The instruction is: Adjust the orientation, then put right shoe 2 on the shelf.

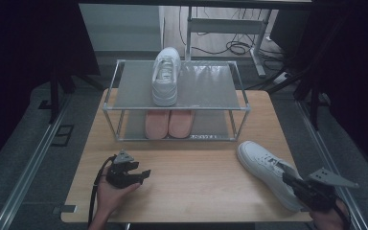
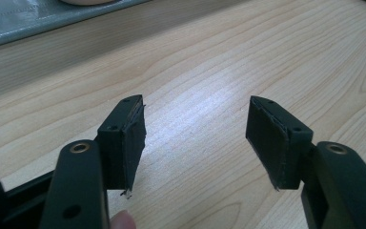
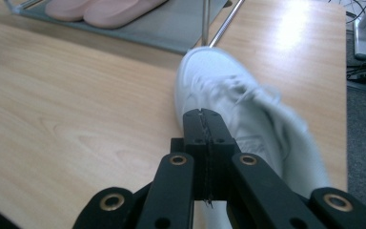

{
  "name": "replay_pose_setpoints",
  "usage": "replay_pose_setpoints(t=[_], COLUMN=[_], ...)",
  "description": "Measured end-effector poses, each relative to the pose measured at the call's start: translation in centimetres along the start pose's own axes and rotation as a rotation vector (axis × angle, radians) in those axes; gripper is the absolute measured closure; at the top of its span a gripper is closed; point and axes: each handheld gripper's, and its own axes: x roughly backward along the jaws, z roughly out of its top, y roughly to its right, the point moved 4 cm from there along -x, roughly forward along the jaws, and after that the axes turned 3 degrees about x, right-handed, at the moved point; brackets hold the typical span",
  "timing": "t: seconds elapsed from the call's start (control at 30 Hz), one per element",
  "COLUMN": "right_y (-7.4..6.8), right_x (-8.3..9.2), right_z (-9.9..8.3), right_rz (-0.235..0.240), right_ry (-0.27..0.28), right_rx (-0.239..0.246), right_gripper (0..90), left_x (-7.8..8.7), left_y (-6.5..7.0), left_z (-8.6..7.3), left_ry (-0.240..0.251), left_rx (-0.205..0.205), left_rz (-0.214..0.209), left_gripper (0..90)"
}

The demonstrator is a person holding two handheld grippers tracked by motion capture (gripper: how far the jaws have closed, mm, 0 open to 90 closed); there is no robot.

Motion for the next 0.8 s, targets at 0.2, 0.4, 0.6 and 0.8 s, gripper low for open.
replay_pose_setpoints(t=[0.2,0.4,0.6,0.8], right_y=[1.7,3.4,4.8,5.7], right_x=[-0.4,-1.3,-2.3,-3.0], right_z=[2.3,3.3,3.3,2.9], right_rz=[0.048,0.072,0.07,0.058], right_ry=[-0.004,-0.047,-0.105,-0.156], right_rx=[-0.003,-0.005,0.007,0.014], right_gripper=[89.1,82.9,66.5,58.6], left_x=[0.1,0.1,0.2,0.1], left_y=[-0.3,-0.3,-0.2,-0.2], left_z=[0.0,0.1,0.1,0.1], left_ry=[0.004,0.001,0.004,0.001], left_rx=[0.005,-0.004,0.005,0.001], left_rz=[0.001,-0.001,0.002,0.001], left_gripper=[39.1,39.1,39.1,39.1])
